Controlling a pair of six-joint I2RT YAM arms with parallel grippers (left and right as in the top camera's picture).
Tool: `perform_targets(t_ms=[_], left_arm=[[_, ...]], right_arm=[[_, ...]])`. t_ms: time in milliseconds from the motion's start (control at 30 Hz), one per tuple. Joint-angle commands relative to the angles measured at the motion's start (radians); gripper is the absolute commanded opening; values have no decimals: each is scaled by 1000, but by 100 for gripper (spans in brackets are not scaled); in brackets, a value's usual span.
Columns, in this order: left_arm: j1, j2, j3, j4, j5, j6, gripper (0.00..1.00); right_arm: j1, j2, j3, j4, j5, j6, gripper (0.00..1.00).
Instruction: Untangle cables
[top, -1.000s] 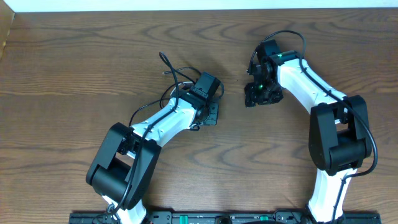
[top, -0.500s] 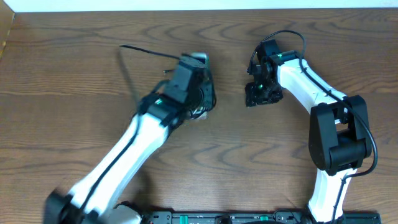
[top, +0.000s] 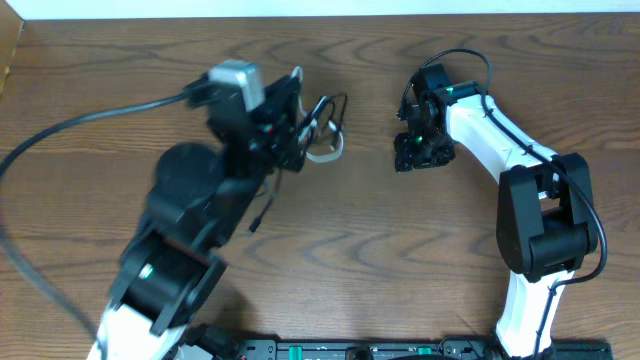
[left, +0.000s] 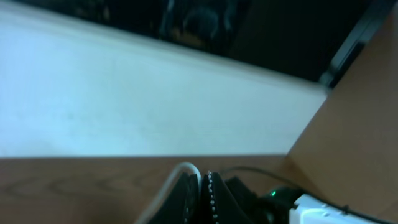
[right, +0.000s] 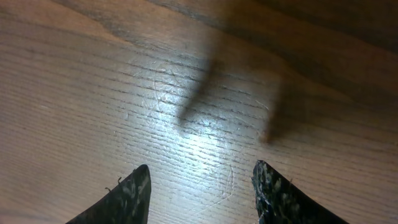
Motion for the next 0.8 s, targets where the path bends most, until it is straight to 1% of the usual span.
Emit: perform_targets(t_ms=[0,67,133,200,400,533,767], left_arm=[[2,-52,20,4,-114,52,7],[2,-64,20,-6,-204,51,7],[2,-65,20,-19,-261,51,7],[2,-59,20,-32,-289,51,7],[2,-20,20,-37,-306,51,7],[2,37,20,-38,-442,62,7],[2,111,20,-38,-439,62,8]], right_arm=[[6,-16,-4,2,7,-5,49],[6,-16,-4,2,7,-5,50],[6,-16,-4,2,7,-5,49],[6,-16,-4,2,7,-5,50],[6,-16,-4,6,-36,-5,50],[6,-16,-4,6,-38,-5,51],[6,-16,-4,6,-39,-5,53]])
